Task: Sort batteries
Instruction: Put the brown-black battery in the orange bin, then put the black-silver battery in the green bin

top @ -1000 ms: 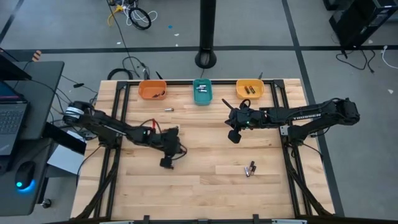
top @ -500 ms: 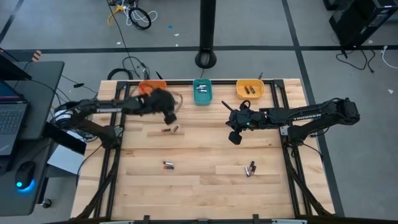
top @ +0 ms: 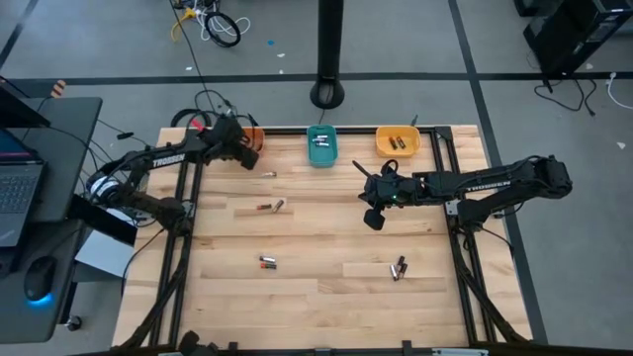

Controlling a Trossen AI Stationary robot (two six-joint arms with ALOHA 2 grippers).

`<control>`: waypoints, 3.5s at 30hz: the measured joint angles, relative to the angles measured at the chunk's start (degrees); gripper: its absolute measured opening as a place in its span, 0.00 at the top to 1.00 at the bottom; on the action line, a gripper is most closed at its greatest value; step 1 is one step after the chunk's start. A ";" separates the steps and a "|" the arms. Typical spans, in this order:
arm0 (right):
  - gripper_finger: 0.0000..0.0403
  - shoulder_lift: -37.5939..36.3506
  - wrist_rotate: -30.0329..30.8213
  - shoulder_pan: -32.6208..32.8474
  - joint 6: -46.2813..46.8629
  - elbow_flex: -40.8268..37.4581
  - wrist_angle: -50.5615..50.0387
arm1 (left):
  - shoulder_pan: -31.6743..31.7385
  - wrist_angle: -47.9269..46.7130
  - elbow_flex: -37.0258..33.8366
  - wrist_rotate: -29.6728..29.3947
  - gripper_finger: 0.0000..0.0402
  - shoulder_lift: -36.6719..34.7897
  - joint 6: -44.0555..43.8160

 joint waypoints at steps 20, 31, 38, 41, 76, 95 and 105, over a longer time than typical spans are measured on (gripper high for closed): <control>0.97 0.00 0.00 0.00 -0.09 0.00 0.46 | 3.92 10.34 -0.86 2.19 0.89 10.23 -3.02; 0.97 0.00 0.02 0.00 -0.11 0.00 0.39 | 3.81 12.11 0.12 2.56 0.60 9.09 -2.79; 0.97 0.00 0.02 0.00 -0.55 0.00 0.39 | 2.67 11.93 0.16 2.01 0.61 2.83 1.60; 0.97 0.00 0.00 0.00 -0.90 -0.02 0.42 | 0.01 12.36 -0.14 2.02 0.68 -0.59 4.88; 0.96 0.00 2.20 16.77 16.96 -0.02 -4.79 | -40.35 32.70 -19.98 -4.42 0.97 -13.26 -2.80; 0.96 0.02 2.10 13.24 11.47 -0.02 -4.87 | -19.26 0.70 0.55 11.21 0.91 2.37 11.75; 0.96 0.02 1.92 13.09 10.36 -0.02 -5.35 | -18.99 -2.66 7.25 7.78 0.62 12.00 17.12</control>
